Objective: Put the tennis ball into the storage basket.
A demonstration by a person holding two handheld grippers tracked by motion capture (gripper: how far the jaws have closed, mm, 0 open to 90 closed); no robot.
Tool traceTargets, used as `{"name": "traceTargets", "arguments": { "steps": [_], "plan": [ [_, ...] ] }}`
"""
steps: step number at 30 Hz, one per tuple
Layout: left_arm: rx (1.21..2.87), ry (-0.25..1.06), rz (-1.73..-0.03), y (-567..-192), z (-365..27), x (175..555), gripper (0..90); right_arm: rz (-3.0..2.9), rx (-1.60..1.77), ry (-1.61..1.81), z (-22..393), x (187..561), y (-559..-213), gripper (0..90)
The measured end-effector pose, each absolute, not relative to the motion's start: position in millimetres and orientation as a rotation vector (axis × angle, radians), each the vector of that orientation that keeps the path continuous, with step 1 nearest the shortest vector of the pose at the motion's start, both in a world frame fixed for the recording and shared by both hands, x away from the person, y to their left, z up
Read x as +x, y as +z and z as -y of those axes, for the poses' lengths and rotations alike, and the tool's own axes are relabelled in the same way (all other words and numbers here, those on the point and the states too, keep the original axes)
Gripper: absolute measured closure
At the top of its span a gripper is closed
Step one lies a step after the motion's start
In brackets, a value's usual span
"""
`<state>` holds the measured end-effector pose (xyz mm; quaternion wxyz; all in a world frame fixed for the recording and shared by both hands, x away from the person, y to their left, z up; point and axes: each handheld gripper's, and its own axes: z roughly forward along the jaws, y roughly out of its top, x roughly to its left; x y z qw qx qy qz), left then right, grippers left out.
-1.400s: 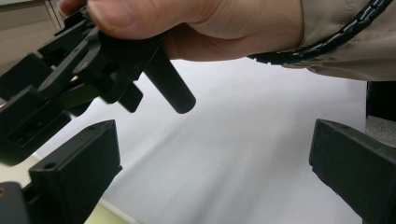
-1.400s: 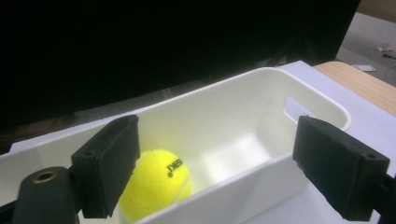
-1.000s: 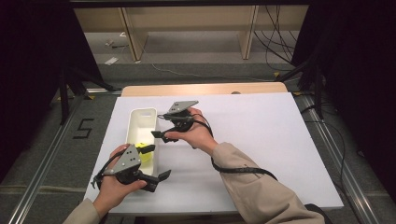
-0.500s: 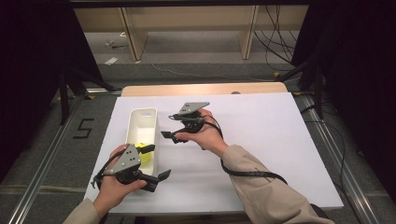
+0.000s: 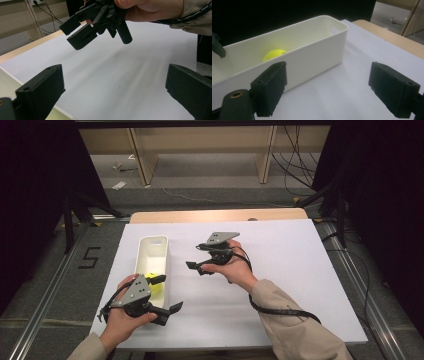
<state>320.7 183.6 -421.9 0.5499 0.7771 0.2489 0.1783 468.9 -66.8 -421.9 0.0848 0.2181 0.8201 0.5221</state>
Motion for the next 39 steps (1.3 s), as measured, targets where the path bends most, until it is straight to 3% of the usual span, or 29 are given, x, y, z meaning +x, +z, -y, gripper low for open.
{"name": "traceTargets", "arguments": {
  "steps": [39],
  "plan": [
    [1.839,0.425,-0.593,-421.9,-183.7,321.2,1.6,-2.371,0.753,1.517,135.5,455.0,-422.1,16.1]
  ]
}}
